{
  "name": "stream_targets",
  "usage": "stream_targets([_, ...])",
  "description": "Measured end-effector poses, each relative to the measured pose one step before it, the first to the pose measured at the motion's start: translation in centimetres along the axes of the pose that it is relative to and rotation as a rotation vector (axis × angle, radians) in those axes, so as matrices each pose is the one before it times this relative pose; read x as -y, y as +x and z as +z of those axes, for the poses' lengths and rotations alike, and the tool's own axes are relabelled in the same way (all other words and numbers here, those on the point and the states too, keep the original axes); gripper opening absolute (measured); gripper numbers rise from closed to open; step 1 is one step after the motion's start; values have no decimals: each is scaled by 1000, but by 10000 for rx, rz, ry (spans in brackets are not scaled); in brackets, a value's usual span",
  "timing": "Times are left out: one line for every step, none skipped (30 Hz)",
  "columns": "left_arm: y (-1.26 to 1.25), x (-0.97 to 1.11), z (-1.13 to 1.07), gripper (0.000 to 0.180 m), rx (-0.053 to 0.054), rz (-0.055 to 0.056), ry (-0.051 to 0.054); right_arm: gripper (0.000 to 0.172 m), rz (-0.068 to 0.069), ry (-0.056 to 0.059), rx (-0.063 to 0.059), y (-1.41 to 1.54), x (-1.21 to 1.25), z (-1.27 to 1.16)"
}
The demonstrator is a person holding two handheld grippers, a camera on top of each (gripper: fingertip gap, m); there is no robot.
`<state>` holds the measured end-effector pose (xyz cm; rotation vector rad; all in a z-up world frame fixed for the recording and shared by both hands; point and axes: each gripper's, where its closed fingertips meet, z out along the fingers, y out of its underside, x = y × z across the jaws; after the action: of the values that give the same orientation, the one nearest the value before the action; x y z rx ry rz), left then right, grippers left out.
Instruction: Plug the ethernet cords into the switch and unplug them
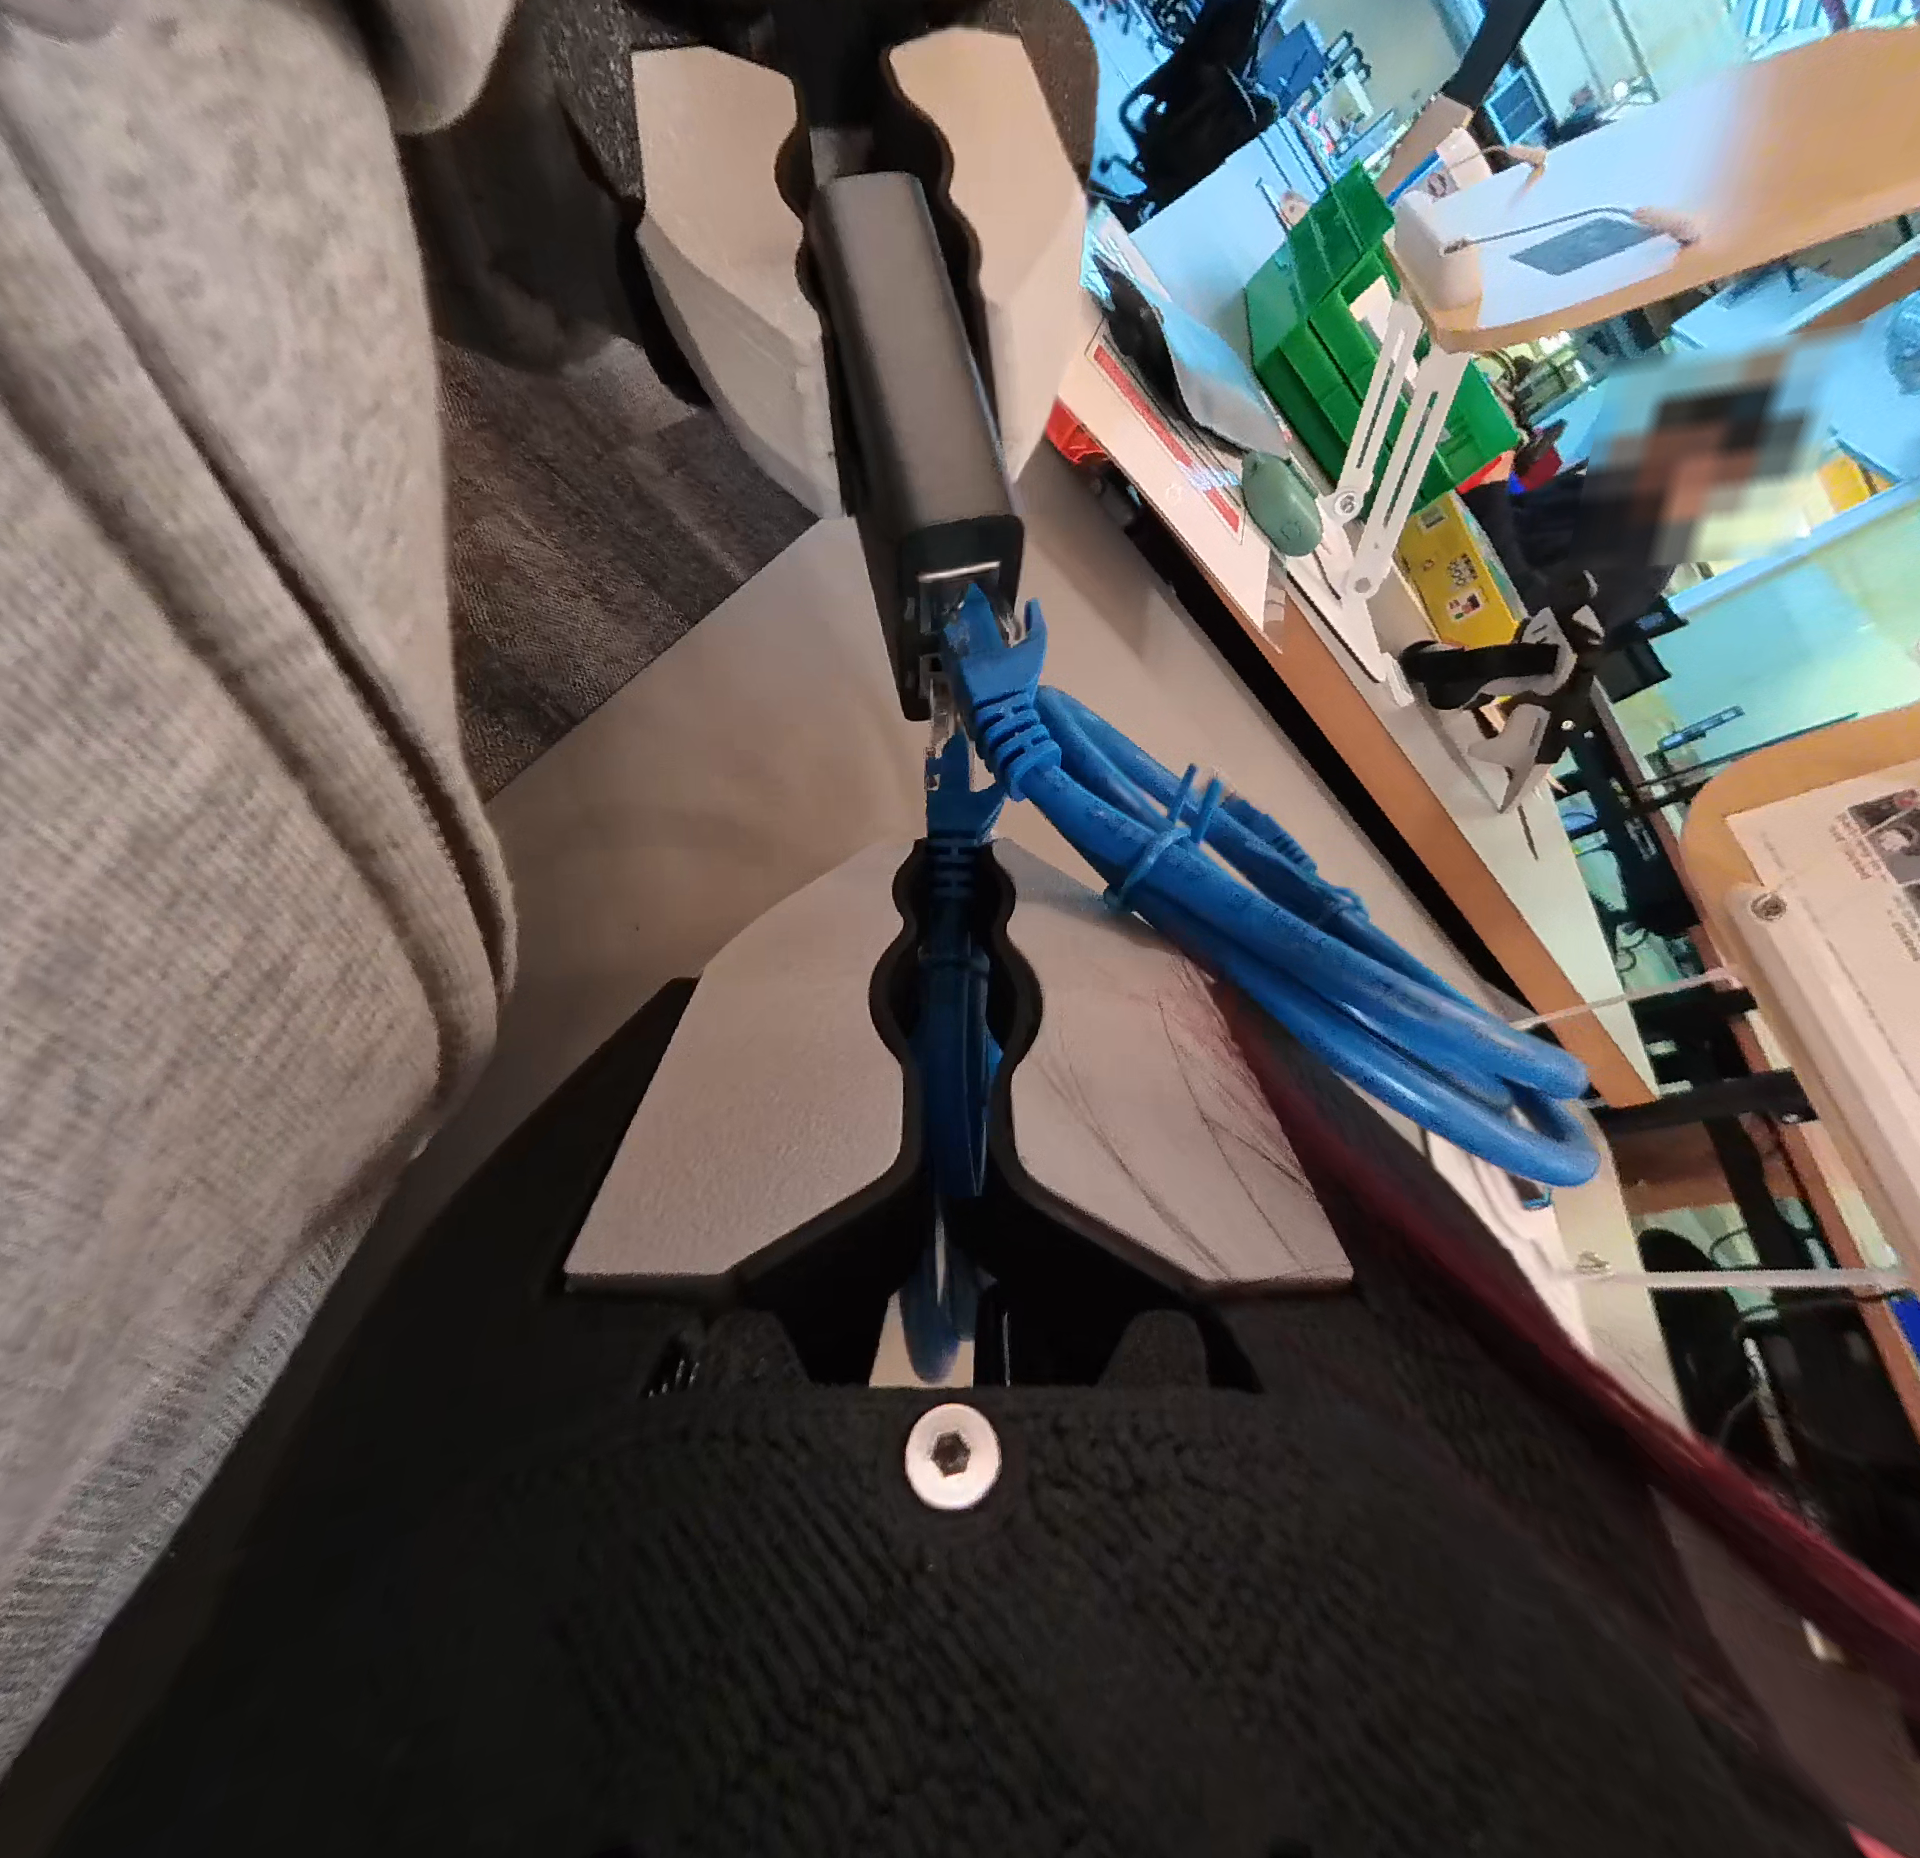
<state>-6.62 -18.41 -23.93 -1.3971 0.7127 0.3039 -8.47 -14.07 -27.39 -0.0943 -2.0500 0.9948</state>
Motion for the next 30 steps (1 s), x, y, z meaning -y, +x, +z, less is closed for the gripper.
stream_targets([16, -19, 12, 20, -12, 87, -63, 6, 122, 46, -5, 14, 12, -1])
stream_targets([18, -18, 11, 21, 4, 126, -64, 6, 120, 26, 7, 24, 7, 12])
stream_targets([7, -27, 10, 21, 1, 83, -64, 7, 125, 26, 0, 37, 16, 9])
stream_targets([-6, 1, -29, 21, -24, 51, -38, 6, 137, 57, 36, -21, 64, 7])
stream_targets([-2, 57, -52, 21, -39, 36, -8, 7, 66, 78, 40, -39, 102, -16])
stream_targets([-4, 49, -14, 21, -12, 27, -3, 6, 16, 18, -13, 17, 57, -14])
stream_targets([6, -4, 9, 21, 12, 88, -39, 6, 43, -8, 1, 4, 0, -8])
stream_targets([68, 29, 18, 21, -24, 46, -25, 6, 12, 16, 31, -42, 3, -15])
stream_targets([73, -13, 41, 21, -11, 13, -27, 6, -1, -19, 10, -6, -27, -6])
stream_targets([47, -83, 22, 21, 19, 61, -63, 7, 5, -4, -1, 1, -12, -10])
stream_targets([57, -30, 5, 21, -18, -3, -35, 7, -74, 74, -14, -28, 47, -27])
stream_targets([-12, 11, 9, 21, -1, -75, -19, 6, -151, 92, -56, 8, 71, -62])
stream_targets([-10, 24, -1, 21, 24, -47, -4, 7, -199, 79, -60, 28, 90, -70])
stream_targets([-46, 43, -32, 21, 32, -120, 44, 6, -257, 64, -96, 68, 88, -61])
stream_targets([-30, -11, -7, 21, 42, -75, 41, 7, -236, 23, -87, 44, 44, -49])
stream_targets([1, -52, -7, 20, 28, -69, 7, 6, -229, 69, -56, 10, 36, -61])
stream_targets([20, -34, 19, 20, 5, -57, -27, 6, -229, 59, -50, 11, 9, -59])
stream_targets([20, -12, 40, 20, 18, -13, -32, 6, -168, 57, -41, 21, 4, -50])
stream_targets([20, -22, 26, 20, -7, -45, -34, 6, -87, 54, 4, -16, 9, -46])
stream_targets([-1, -30, 21, 20, -9, -73, -23, 7, -110, 42, -21, 16, 19, -42])
stream_targets([-39, -58, 5, 20, 14, -53, -29, 6, -115, -2, -60, 48, -7, -25])
stream_targets([-26, -137, -13, 20, 16, -2, -63, 6, -71, -23, -31, 23, -22, 1])
stream_targets([-11, -176, -10, 21, -3, -35, -73, 6, -43, 21, -14, 18, 18, -22])
stream_targets([5, -102, -15, 21, -2, -59, -26, 6, -23, 12, -20, 34, 17, -12])
stream_targets([-17, -116, -7, 21, 27, -32, -59, 7, 1, -19, -11, 26, -14, 11])
stream_targets([-11, -50, -13, 21, 23, -20, -32, 6, -19, -5, -22, 15, -2, 7])
stream_targets([-1, -30, -12, 21, 22, -10, -5, 6, -65, -6, -52, 30, 61, -12])
stream_targets([-10, -8, -19, 20, 31, 21, 7, 6, -80, 17, -50, 30, 110, -20])
stream_targets([18, 66, -38, 20, -5, 25, 36, 6, 16, -28, 25, -18, 40, 5])
stream_targets([27, -23, -18, 20, -8, 40, -25, 6, 129, -41, 86, -63, -16, 50])
